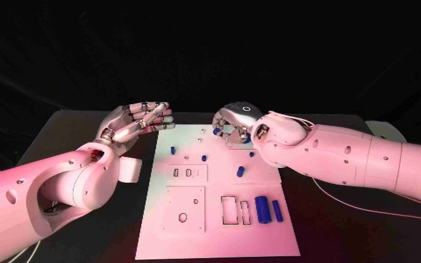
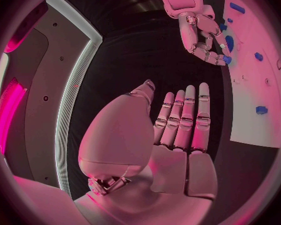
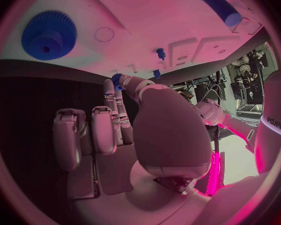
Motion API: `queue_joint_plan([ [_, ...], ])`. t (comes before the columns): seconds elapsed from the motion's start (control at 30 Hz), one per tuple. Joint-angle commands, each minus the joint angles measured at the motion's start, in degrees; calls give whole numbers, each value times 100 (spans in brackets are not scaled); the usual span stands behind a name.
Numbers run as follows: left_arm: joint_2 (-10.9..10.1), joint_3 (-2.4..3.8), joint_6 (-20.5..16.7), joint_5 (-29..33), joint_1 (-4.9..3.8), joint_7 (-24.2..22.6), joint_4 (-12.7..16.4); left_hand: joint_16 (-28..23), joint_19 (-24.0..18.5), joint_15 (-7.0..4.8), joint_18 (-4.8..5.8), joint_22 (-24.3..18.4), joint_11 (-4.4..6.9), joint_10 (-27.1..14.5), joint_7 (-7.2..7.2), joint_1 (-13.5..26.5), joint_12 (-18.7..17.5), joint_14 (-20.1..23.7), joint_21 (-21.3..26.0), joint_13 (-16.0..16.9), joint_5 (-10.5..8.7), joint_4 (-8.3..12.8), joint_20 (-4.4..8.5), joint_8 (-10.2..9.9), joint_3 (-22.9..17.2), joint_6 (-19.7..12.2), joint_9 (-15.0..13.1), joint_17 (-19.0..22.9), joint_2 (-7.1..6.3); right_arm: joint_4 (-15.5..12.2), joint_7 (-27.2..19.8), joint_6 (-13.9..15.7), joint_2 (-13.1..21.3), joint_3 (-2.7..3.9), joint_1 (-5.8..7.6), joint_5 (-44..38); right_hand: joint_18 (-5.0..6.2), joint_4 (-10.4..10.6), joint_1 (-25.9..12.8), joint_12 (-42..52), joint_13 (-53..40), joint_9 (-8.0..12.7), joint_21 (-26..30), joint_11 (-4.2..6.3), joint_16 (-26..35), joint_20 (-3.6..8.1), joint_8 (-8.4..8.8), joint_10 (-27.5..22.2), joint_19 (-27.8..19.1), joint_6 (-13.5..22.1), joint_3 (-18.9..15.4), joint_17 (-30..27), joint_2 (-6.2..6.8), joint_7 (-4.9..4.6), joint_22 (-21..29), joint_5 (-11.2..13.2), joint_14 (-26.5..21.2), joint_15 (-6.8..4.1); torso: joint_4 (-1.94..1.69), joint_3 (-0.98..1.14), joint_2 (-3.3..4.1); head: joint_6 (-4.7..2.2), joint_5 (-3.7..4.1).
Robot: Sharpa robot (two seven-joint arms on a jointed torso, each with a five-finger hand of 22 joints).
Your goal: Assemble the parts on the task board
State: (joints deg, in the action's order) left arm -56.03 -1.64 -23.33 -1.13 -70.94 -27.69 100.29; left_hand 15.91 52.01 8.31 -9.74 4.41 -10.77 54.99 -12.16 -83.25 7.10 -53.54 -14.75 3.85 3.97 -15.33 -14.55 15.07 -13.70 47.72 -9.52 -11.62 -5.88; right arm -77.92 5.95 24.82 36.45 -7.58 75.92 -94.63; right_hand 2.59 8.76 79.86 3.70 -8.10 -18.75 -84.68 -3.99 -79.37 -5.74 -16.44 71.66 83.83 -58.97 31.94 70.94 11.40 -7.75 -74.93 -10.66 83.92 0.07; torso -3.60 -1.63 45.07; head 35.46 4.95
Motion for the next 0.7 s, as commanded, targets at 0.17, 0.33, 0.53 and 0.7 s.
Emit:
queue_joint_plan([
  [0.17, 36, 6, 134, -28, -8, -28, 17, 2, 52, 21, -84, -7, -19, 12, -163, -21, -26, -29, -9, -6, -25, 3, -9, -14, -25, 12, 9, -11, 16, 299, 57, 205, -303, 7, -4, -20, -76, -6, -28, 26, -6, -15, -31, -2, -5, 11, -19, 19, 179, -39, 32, 12, -32, -4, -694, -27, 255, -51, -9, -4, 10, 7, -13],
  [0.33, 27, 6, 134, -28, -18, -25, 36, 2, 52, 21, -84, -7, -19, 12, -163, -21, -26, -29, -9, -6, -25, 3, -9, -14, -25, 12, 9, -11, 16, 523, 41, 191, -512, 7, -23, -13, -80, -7, -37, 21, -6, -20, -43, -3, -10, 11, -19, 16, 188, -31, 36, 18, -31, -6, -711, -28, 256, -51, -4, -3, 22, 6, -49],
  [0.53, 25, 7, 140, -28, -31, -21, 51, -1, 53, 22, -84, -10, -19, 13, -162, -27, -32, -28, -6, -6, -26, 7, -9, -16, -32, 12, 10, -13, 17, 713, 63, 156, -655, 7, -39, -24, -82, -10, -46, 16, -5, -25, -50, -5, -10, 11, -19, 11, 193, -22, 39, 15, -30, -8, -723, -27, 256, -50, -20, -10, 32, 16, -45],
  [0.7, 17, 7, 137, -28, -48, -17, 59, -1, 53, 22, -84, -10, -19, 13, -162, -27, -32, -28, -6, -6, -26, 7, -9, -16, -32, 12, 10, -13, 17, 790, 70, 109, -713, 6, -43, -31, -82, -11, -66, 11, -5, -34, -52, -9, -14, 11, -20, 6, 193, -10, 41, 16, -25, -12, -724, -17, 257, -47, -12, -6, 43, 13, -73],
])
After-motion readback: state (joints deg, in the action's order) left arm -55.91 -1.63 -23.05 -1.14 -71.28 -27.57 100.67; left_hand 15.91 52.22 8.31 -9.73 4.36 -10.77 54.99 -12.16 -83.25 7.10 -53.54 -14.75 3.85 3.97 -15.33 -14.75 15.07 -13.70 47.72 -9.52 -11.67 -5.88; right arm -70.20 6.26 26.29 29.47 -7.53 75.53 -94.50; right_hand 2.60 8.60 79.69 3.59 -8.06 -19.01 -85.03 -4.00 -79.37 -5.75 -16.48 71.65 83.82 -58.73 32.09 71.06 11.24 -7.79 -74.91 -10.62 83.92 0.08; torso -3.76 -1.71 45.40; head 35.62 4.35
